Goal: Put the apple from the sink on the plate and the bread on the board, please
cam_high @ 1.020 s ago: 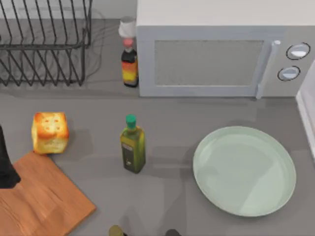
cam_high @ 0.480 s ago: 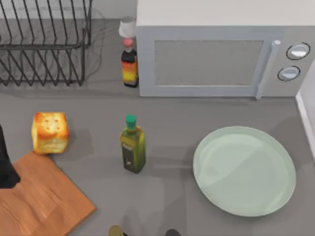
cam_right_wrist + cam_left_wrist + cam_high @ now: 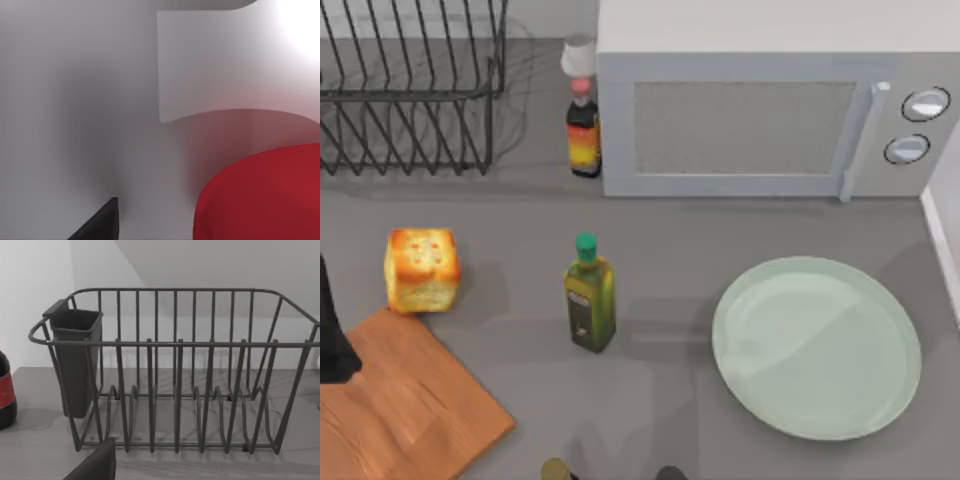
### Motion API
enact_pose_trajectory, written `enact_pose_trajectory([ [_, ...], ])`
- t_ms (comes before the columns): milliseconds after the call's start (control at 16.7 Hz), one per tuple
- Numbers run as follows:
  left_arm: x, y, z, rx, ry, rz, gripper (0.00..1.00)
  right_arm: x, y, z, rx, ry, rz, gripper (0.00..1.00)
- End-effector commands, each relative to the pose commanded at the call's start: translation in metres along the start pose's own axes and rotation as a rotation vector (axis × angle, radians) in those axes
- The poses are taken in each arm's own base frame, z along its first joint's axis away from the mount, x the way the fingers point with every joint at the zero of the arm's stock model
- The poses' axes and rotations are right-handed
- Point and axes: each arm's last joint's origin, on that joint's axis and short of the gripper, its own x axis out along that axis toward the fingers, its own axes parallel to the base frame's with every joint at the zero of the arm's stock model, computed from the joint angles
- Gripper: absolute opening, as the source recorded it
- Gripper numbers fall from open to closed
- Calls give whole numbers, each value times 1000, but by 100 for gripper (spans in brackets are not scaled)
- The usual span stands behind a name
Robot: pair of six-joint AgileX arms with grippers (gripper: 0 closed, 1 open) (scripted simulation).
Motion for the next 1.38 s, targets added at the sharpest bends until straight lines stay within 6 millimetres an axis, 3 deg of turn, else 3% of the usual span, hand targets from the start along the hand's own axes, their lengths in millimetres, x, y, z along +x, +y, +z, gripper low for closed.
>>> enact_pose_trajectory([
  [720, 0, 0, 0, 0, 0, 0, 100, 0, 0, 0, 0, 0, 0, 2],
  [1200, 0, 0, 0, 0, 0, 0, 100, 0, 0, 0, 0, 0, 0, 0],
  [1260, 0, 0, 0, 0, 0, 0, 100, -26, 0, 6, 5, -49, 0, 0],
  [1380, 0, 0, 0, 0, 0, 0, 100, -31, -1, 7, 5, -50, 0, 0],
])
